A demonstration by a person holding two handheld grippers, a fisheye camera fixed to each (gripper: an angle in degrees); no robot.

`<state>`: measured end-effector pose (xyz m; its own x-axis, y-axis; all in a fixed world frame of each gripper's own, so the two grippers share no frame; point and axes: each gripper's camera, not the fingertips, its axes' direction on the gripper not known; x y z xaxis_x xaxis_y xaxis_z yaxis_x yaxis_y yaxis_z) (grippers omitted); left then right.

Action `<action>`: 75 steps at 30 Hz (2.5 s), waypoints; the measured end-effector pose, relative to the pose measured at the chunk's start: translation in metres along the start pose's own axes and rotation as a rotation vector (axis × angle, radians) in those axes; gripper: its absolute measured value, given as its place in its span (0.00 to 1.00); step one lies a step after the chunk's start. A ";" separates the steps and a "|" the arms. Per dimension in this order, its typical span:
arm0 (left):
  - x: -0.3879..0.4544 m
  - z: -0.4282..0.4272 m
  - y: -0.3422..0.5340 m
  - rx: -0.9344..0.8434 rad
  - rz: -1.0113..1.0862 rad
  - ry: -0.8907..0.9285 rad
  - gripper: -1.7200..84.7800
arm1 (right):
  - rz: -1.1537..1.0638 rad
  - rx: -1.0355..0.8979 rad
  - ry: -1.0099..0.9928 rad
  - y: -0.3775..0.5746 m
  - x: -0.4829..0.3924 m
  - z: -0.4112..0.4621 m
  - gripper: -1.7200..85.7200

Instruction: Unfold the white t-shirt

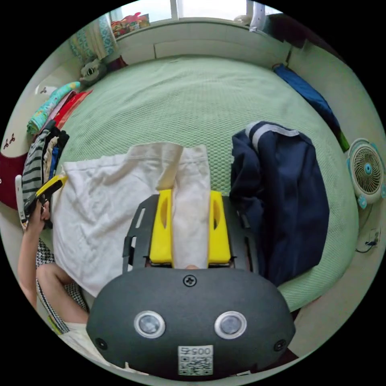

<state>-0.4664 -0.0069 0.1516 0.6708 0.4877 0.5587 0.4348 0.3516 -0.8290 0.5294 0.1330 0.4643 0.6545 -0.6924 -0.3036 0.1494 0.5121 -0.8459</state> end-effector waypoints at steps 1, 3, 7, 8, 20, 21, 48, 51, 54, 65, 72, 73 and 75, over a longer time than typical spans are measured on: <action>-0.001 -0.001 -0.002 -0.007 0.007 0.019 0.08 | -0.016 0.019 0.001 0.002 -0.003 -0.005 0.02; -0.010 -0.008 -0.012 -0.018 0.001 0.063 0.07 | -0.037 0.036 0.032 0.000 -0.007 -0.012 0.01; -0.020 -0.024 -0.036 0.027 0.017 0.064 0.07 | 0.025 0.109 0.000 -0.026 0.000 -0.036 0.01; -0.022 -0.028 -0.045 0.044 0.020 0.060 0.07 | 0.039 0.118 -0.010 -0.031 0.002 -0.039 0.01; -0.066 -0.008 -0.023 -0.002 -0.114 0.205 0.08 | 0.196 0.049 0.107 -0.010 0.023 -0.024 0.00; -0.066 -0.014 -0.020 0.015 -0.107 0.212 0.08 | 0.207 0.069 0.052 -0.003 0.031 -0.029 0.00; -0.051 -0.155 0.218 0.039 0.011 0.304 0.03 | 0.137 0.192 -0.232 0.311 0.053 -0.178 0.00; -0.043 -0.165 0.228 0.058 0.023 0.318 0.06 | 0.103 0.211 -0.256 0.336 0.048 -0.200 0.00; -0.033 -0.172 0.230 0.106 0.036 0.286 0.12 | 0.058 0.216 -0.205 0.360 0.041 -0.221 0.01; 0.006 -0.144 0.205 0.062 0.089 0.104 0.17 | 0.129 0.188 -0.170 0.409 0.059 -0.231 0.02; 0.029 -0.149 0.215 0.038 0.131 0.026 0.10 | 0.184 0.169 -0.192 0.395 0.073 -0.183 0.13; 0.032 -0.150 0.217 0.035 0.141 0.016 0.09 | 0.183 0.159 -0.182 0.393 0.072 -0.174 0.14; 0.037 -0.156 0.222 0.030 0.172 -0.005 0.08 | 0.160 0.139 -0.168 0.392 0.070 -0.159 0.15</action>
<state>-0.2515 -0.0352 -0.0153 0.7308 0.5468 0.4086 0.2954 0.2863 -0.9115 0.5157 0.2043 0.0416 0.7904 -0.5084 -0.3419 0.1264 0.6813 -0.7210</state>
